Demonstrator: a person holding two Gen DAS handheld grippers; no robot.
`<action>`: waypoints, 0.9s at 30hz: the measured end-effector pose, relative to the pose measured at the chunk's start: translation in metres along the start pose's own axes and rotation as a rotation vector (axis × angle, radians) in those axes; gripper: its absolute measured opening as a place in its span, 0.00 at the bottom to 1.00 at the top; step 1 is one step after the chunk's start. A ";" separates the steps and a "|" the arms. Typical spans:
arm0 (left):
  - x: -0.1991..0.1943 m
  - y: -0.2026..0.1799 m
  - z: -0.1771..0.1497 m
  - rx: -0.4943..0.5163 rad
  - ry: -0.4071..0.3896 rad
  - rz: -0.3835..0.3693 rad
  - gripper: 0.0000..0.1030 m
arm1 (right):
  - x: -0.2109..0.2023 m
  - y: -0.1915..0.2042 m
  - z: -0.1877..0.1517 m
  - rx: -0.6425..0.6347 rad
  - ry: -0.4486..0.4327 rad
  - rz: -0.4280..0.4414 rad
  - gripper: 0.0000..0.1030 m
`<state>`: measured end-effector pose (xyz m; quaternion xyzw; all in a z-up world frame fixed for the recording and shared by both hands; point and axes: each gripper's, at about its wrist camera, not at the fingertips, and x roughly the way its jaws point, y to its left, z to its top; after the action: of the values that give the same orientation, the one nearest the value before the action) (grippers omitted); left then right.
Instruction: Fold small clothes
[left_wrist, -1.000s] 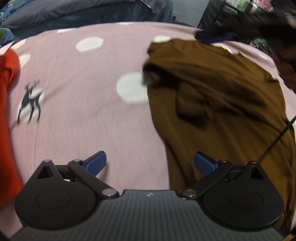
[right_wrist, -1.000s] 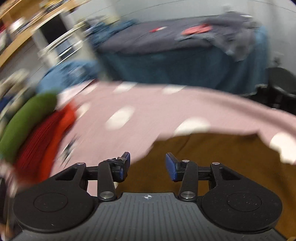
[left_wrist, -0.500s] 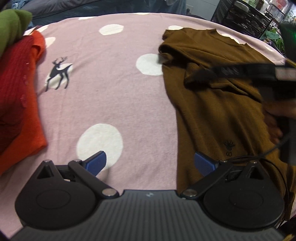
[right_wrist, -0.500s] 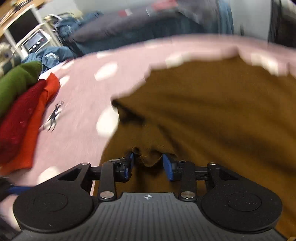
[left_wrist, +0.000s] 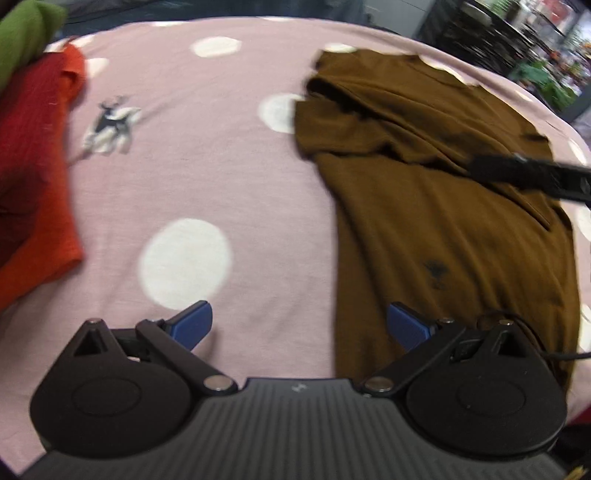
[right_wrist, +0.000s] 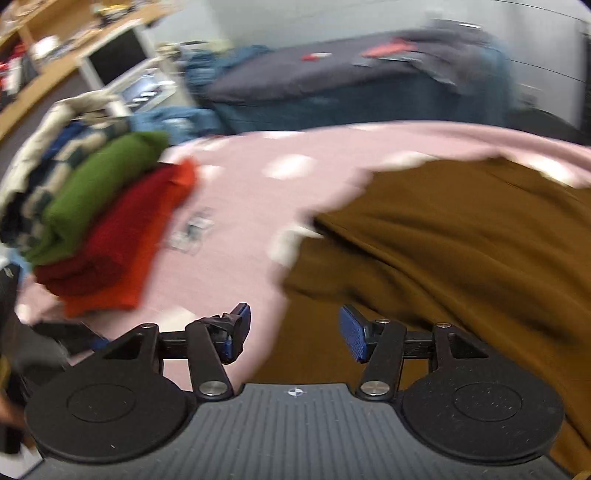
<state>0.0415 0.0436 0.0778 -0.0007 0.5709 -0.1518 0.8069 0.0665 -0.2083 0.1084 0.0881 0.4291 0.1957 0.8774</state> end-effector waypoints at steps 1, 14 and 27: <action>0.002 -0.004 -0.002 0.008 0.015 -0.009 1.00 | -0.016 -0.014 -0.010 0.024 -0.001 -0.053 0.88; 0.008 -0.009 -0.020 0.104 0.086 -0.095 0.76 | -0.228 -0.094 -0.090 0.184 -0.173 -0.455 0.85; 0.014 -0.023 -0.041 0.273 0.143 -0.127 0.76 | -0.325 -0.055 -0.105 0.090 -0.188 -0.263 0.80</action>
<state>0.0026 0.0250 0.0548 0.0834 0.5998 -0.2784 0.7455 -0.1814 -0.3956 0.2593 0.0882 0.3614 0.0507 0.9268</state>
